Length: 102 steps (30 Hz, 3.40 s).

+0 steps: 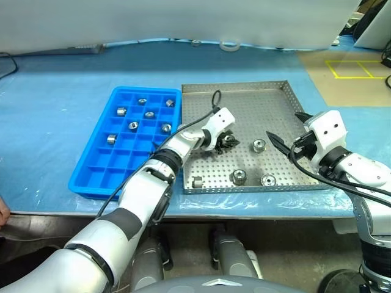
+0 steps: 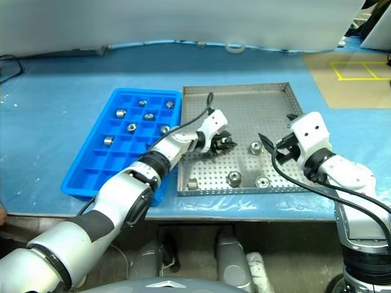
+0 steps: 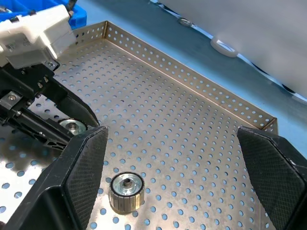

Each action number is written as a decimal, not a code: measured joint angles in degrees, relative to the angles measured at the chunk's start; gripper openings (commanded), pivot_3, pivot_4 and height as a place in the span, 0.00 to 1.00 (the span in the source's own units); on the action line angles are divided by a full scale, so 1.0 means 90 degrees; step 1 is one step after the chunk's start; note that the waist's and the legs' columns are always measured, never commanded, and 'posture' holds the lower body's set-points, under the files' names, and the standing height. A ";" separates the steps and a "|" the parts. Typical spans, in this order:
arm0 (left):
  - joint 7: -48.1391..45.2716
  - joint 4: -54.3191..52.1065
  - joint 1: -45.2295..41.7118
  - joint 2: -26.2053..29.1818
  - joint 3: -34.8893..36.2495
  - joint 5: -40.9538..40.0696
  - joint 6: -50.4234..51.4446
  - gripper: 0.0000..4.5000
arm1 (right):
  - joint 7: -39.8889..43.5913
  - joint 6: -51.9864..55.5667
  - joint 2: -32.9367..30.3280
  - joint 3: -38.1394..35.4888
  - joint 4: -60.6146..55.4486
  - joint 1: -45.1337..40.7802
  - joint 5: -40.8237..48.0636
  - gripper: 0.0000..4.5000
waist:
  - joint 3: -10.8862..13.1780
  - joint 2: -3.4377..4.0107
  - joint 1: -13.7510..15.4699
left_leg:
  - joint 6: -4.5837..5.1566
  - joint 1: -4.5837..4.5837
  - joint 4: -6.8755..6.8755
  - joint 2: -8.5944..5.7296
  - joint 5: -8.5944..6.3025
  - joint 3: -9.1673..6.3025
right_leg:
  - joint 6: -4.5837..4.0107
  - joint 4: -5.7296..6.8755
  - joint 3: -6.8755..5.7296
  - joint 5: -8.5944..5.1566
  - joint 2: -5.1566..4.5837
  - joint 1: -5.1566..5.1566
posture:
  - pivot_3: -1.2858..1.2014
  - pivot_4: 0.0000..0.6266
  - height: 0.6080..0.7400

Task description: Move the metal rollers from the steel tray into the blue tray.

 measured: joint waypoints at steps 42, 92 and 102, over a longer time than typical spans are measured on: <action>0.1898 -0.8974 0.5987 0.2815 0.1285 -0.2053 0.3347 0.39 | 0.2912 -0.2241 0.1603 0.3050 0.4103 -0.4015 -0.0196 1.00 | 0.0019 -0.0001 0.1460 | -0.0139 0.0084 -0.0060 0.0035 0.0060 0.0003 | -0.0015 0.0106 0.0010 -0.0006 0.0013 -0.0010 | 0.59 0.24 1.00; 0.0074 -0.0475 -0.0254 -0.0420 -0.0441 -0.1267 0.0076 0.88 | 0.0341 -0.0353 -0.0280 -0.0528 0.0435 -0.0488 -0.0338 1.00 | 0.0016 0.0001 0.0577 | -0.0065 0.0080 -0.0037 0.0018 0.0041 0.0035 | -0.0005 0.0081 0.0042 -0.0010 0.0015 -0.0007 | 0.27 0.24 1.00; 0.0386 0.0779 -0.0502 -0.0511 -0.0246 -0.0950 -0.0255 0.88 | -0.0139 0.0817 -0.0206 -0.1600 -0.1344 0.0846 -0.0159 1.00 | 0.0013 0.0007 -0.0220 | -0.0040 0.0075 -0.0015 0.0003 0.0023 0.0028 | 0.0054 0.0045 0.0029 -0.0041 0.0011 0.0023 | 0.20 0.24 1.00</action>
